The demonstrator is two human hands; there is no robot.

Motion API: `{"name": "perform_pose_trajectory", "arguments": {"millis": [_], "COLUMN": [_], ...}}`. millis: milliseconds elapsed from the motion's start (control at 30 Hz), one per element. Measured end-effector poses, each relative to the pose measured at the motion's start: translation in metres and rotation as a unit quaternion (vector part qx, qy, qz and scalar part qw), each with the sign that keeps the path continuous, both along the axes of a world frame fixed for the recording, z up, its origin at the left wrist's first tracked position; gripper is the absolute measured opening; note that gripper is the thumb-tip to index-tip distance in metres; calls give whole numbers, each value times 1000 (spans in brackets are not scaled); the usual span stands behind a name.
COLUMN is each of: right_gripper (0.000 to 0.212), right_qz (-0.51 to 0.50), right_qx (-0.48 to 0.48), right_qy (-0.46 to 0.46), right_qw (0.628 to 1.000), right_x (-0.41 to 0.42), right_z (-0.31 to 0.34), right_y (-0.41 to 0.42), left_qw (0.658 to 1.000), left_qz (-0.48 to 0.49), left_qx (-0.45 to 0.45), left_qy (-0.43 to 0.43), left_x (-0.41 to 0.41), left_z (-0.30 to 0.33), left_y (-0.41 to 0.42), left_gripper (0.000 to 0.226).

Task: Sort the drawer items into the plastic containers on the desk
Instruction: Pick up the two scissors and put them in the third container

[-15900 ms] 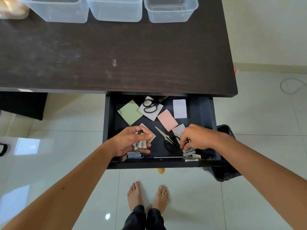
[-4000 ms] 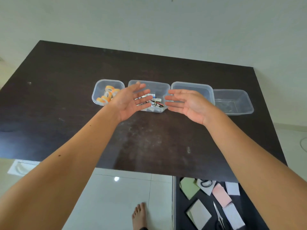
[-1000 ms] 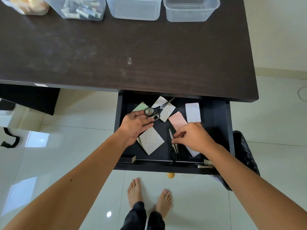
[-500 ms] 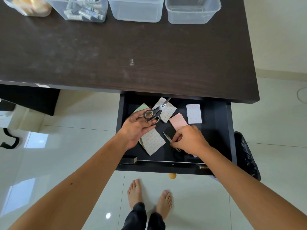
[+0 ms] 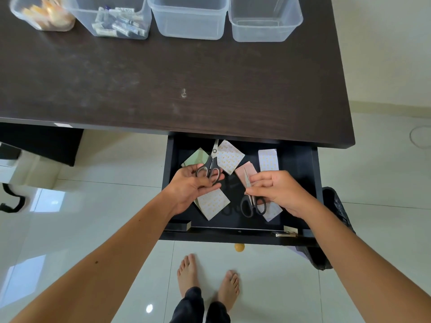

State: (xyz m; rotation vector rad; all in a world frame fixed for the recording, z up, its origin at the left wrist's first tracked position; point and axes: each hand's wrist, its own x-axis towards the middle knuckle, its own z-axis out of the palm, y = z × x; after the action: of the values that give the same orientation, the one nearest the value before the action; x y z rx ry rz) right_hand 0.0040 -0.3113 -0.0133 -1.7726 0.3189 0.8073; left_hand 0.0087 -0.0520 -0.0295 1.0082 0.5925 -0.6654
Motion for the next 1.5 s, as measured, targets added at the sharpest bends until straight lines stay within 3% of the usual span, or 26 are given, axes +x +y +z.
{"name": "perform_pose_trajectory", "arguments": {"millis": [233, 600, 800, 900, 1267, 1500], "right_gripper": [26, 21, 15, 15, 13, 15], "right_qz": [-11, 7, -7, -16, -77, -178], "right_qx": [40, 63, 83, 97, 123, 126], "right_qy": [8, -32, -56, -59, -107, -111], "right_qw": [999, 997, 995, 993, 984, 970], "right_x": [-2, 19, 52, 75, 204, 285], "right_z": [27, 72, 104, 119, 157, 177], "right_y": [4, 23, 52, 71, 140, 155], "left_qw": [998, 997, 986, 982, 991, 987], "left_qz": [-54, -30, -137, -165, -9, -45], "left_qx": [-1, 50, 73, 65, 39, 81], "left_qy": [-37, -46, -65, -65, -125, -131], "left_x": [-9, -20, -5, 8, 155, 262], "left_z": [24, 70, 105, 121, 161, 187], "left_y": [4, 21, 52, 76, 133, 147], "left_gripper": [69, 29, 27, 15, 19, 26]}}
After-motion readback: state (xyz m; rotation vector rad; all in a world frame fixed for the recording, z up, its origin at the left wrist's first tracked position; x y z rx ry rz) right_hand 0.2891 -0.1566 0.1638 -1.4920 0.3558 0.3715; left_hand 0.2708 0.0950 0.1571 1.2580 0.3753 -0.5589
